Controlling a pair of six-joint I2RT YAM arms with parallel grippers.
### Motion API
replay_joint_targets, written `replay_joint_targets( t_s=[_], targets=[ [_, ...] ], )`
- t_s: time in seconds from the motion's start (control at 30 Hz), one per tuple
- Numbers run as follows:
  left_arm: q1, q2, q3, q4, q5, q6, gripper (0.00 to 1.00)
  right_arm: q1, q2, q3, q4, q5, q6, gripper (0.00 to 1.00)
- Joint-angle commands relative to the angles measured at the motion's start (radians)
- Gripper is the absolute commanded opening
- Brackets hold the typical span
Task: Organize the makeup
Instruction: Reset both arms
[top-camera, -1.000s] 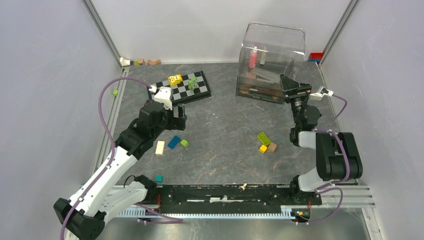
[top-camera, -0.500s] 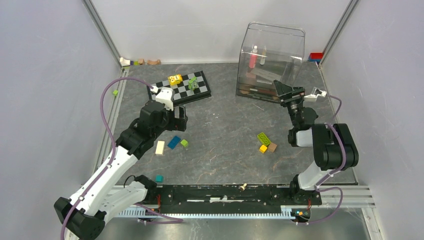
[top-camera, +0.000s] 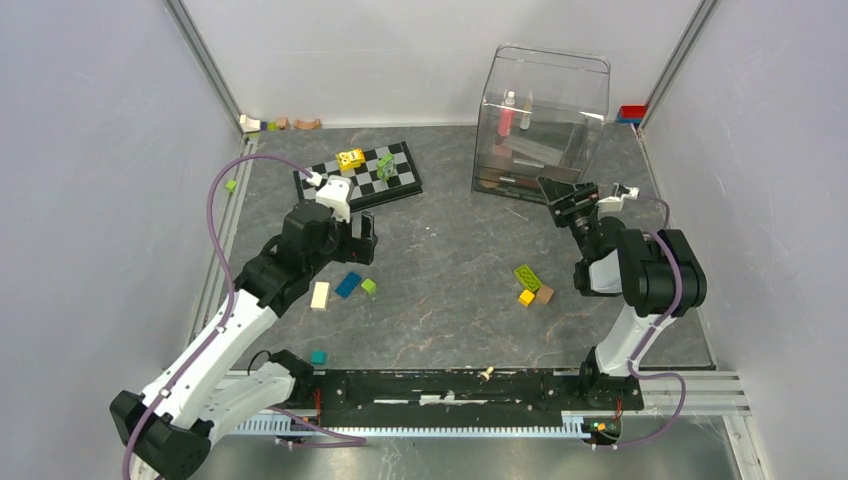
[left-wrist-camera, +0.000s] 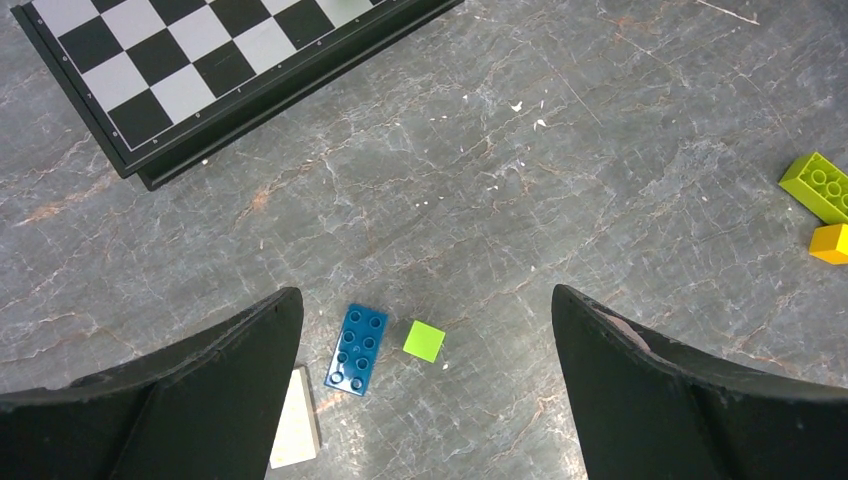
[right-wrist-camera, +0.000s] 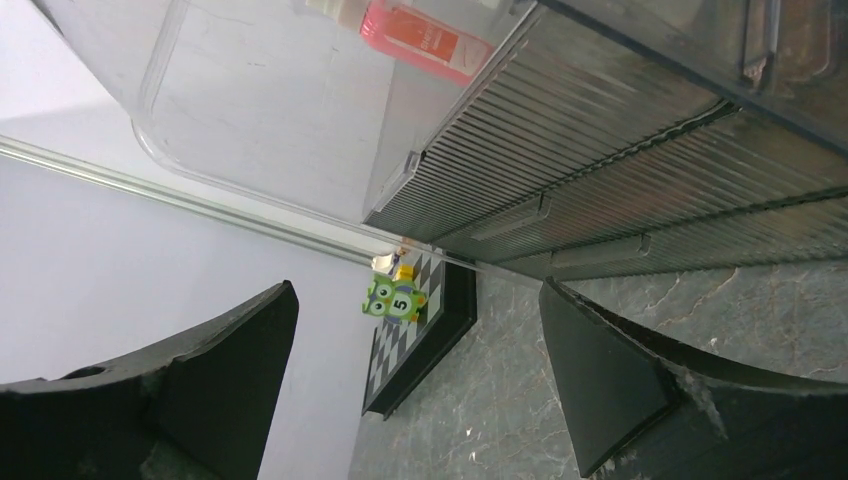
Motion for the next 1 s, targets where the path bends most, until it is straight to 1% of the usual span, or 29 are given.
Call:
replay_joint_targets(
  t_s=[0.0,0.1,0.17,0.2,0.27,0.37,0.47,0.57,0.63,0.73,0.8,0.83,0.97],
  targets=[
    [0.003,0.016,0.003,0.015,-0.004,0.030,1.00,-0.005,-0.027,-0.015,0.398,-0.060,-0.036,0.97],
    [0.002,0.031,0.016,0.003,-0.002,0.023,1.00,-0.004,-0.101,-0.029,0.283,-0.103,-0.083,0.97],
    [0.002,0.030,0.020,0.000,-0.004,0.016,1.00,-0.005,-0.184,-0.055,0.190,-0.118,-0.130,0.97],
    [0.002,0.029,0.025,-0.002,-0.006,0.010,1.00,-0.003,-0.238,-0.068,0.135,-0.125,-0.161,0.98],
    [0.003,0.027,0.041,-0.015,-0.001,-0.009,1.00,-0.003,-0.355,-0.093,-0.030,-0.134,-0.238,0.98],
    [0.003,0.024,0.072,-0.067,0.009,-0.033,1.00,0.004,-0.566,-0.098,-0.451,-0.097,-0.411,0.98],
    [0.003,0.008,0.095,-0.139,-0.002,-0.066,1.00,0.025,-0.756,-0.060,-0.888,0.017,-0.592,0.98],
    [0.003,-0.039,0.085,-0.190,-0.006,-0.099,1.00,0.025,-0.881,-0.041,-1.205,0.131,-0.711,0.98],
    [0.003,-0.084,0.067,-0.210,-0.005,-0.110,1.00,0.025,-0.958,-0.032,-1.357,0.190,-0.779,0.98],
    [0.002,-0.165,0.033,-0.235,-0.016,-0.128,1.00,0.025,-1.057,-0.043,-1.511,0.274,-0.805,0.98],
    [0.003,-0.213,0.015,-0.250,-0.034,-0.141,1.00,0.025,-1.111,-0.052,-1.582,0.301,-0.834,0.98],
    [0.003,-0.236,0.005,-0.255,-0.046,-0.145,1.00,0.025,-1.130,-0.054,-1.613,0.301,-0.850,0.98],
    [0.002,-0.321,-0.025,-0.244,-0.066,-0.147,1.00,0.026,-1.182,-0.076,-1.727,0.394,-0.858,0.98]
  ],
)
